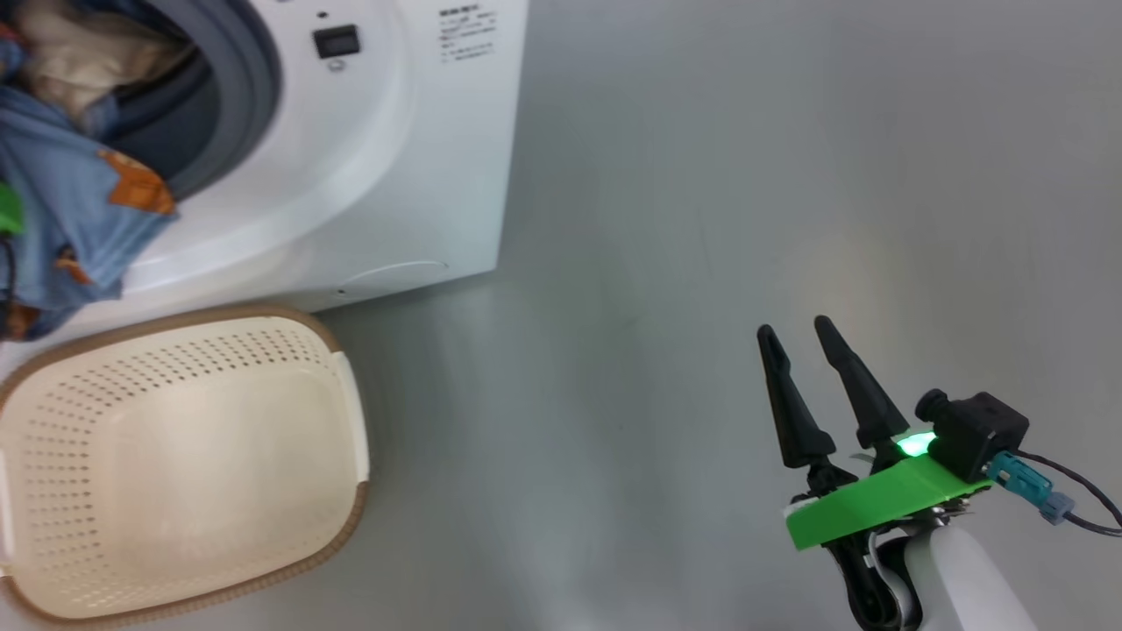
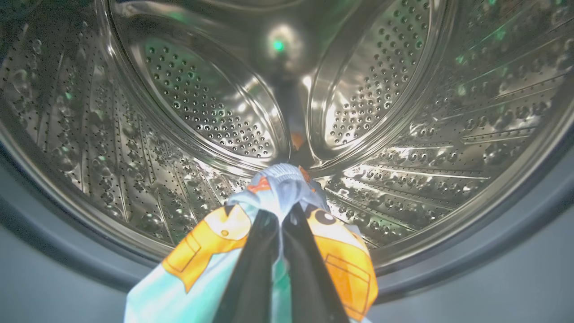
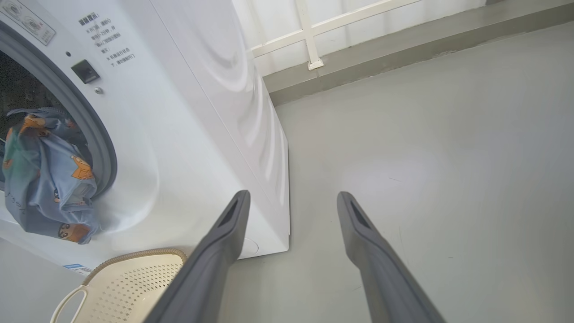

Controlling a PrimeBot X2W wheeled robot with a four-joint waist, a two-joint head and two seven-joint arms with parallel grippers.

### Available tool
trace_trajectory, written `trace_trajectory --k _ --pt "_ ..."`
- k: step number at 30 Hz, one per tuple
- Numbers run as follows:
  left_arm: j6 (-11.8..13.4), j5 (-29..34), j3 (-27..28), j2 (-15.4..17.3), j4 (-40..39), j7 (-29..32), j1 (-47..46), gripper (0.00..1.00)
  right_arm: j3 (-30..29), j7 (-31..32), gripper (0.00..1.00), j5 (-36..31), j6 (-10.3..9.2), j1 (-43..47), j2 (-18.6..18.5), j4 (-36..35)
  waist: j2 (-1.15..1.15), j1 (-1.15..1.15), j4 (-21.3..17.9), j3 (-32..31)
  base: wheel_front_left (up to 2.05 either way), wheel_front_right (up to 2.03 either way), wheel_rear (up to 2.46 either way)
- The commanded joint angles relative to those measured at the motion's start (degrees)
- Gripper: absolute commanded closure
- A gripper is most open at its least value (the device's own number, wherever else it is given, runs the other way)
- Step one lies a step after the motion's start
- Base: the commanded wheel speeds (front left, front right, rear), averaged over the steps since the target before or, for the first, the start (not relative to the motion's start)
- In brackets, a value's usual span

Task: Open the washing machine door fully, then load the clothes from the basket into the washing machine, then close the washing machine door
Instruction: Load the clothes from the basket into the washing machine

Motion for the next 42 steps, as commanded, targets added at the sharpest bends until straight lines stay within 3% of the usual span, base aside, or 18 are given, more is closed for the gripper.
trace_trajectory --k 1,9,14,19,25,31,32,33,34,35,42 --pt "-0.1 0.3 0.5 3.7 0.3 -0.4 -2.7 1.0 1.7 -0.4 0.0 0.0 0.09 -0.8 0.4 -1.4 0.0 0.0 -2.8 2.9 0.0 0.0 0.0" --pt "-0.1 0.0 -3.4 6.6 9.2 0.0 -10.6 1.0 3.5 -0.4 0.0 0.6 0.09 -2.3 1.2 -1.3 0.0 0.0 -5.9 5.9 0.0 0.0 0.0" --pt "-0.1 -0.2 -4.4 8.8 9.9 -0.2 -13.8 1.0 4.1 -0.4 0.0 0.9 0.09 -2.5 1.4 -1.4 0.0 0.0 -7.1 7.2 0.0 0.0 0.0" --pt "0.5 1.3 -1.0 11.5 -1.4 -0.3 -15.4 1.0 4.4 -0.4 0.0 1.8 0.09 -3.1 1.4 -2.3 0.0 0.0 -7.6 9.0 0.0 0.0 0.0" --pt "0.7 5.6 5.4 10.9 -16.0 -0.3 -12.0 1.0 4.7 -0.4 0.0 2.4 0.09 -4.0 1.4 -2.5 0.0 0.0 -7.4 10.6 0.0 0.0 0.0" --pt "0.3 8.3 8.0 8.9 -15.3 -0.4 -7.8 1.0 5.4 -0.4 0.0 2.7 0.09 -4.6 1.4 -2.2 0.0 0.0 -7.0 10.7 0.0 0.0 0.0" --pt "0.2 8.5 8.0 8.7 -14.3 -0.4 -7.4 0.93 5.4 -0.4 0.0 2.7 0.09 -4.6 1.4 -2.2 0.0 0.0 -6.9 10.6 0.0 0.0 0.0" --pt "0.2 8.6 8.0 8.6 -12.8 -0.4 -7.1 0.66 5.4 -0.4 0.0 2.7 0.09 -4.6 1.4 -2.1 0.0 0.0 -6.8 10.6 0.0 0.0 0.0" --pt "0.1 9.1 7.6 8.6 -11.9 -0.4 -7.1 0.13 5.4 -0.4 0.0 2.7 0.09 -4.6 1.4 -2.1 0.0 0.0 -6.8 10.6 0.0 0.0 0.0" --pt "0.1 9.4 7.3 8.5 -9.8 -0.4 -7.0 0.0 5.4 -0.4 0.0 2.7 0.09 -4.5 1.4 -2.1 0.0 0.0 -6.6 10.4 0.0 0.0 0.0" --pt "0.0 9.2 6.1 8.0 -4.5 -0.4 -7.9 0.0 5.5 -0.4 0.0 2.4 0.09 -4.8 1.4 -2.0 0.0 0.0 -6.0 10.0 0.0 0.0 0.0"
